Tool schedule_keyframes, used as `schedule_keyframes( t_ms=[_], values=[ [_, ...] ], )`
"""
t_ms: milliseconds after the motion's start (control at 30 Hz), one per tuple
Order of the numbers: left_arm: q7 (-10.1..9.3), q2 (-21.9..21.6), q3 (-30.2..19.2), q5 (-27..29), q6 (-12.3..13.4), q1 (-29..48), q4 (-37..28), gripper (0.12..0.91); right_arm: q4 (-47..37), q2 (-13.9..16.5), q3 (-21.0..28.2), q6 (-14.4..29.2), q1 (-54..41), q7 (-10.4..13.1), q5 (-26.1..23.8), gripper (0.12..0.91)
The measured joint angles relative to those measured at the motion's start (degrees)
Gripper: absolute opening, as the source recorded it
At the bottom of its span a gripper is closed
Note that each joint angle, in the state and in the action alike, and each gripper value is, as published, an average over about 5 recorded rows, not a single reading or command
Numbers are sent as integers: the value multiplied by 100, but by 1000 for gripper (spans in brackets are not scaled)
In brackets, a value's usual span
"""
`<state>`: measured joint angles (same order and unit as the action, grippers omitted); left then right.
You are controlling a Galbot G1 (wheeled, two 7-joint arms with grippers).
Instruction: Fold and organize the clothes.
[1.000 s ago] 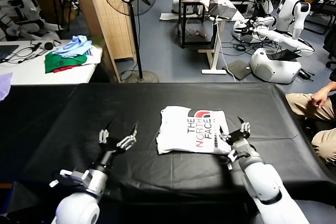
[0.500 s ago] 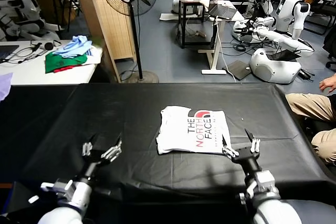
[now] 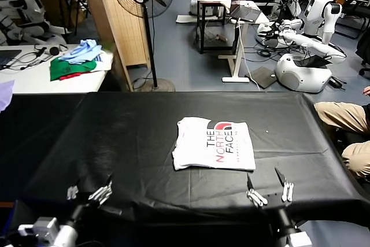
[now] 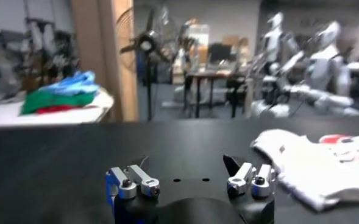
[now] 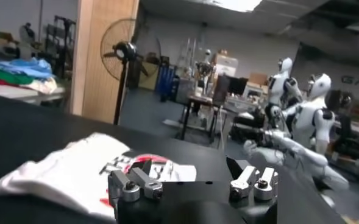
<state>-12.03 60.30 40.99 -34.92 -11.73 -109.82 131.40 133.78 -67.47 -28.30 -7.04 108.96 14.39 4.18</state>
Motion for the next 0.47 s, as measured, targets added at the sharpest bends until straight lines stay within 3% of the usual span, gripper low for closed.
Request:
schedule_keyframes(
  t_ms=[167,467],
  values=[
    [6,-6,388,-323,-332,-437,293,798,252,-23,118,-598,421,361,235,798],
    [72,23,664,-343,-386,-872,548,798,369,-39,146,-926,617,413,315,798]
  ],
)
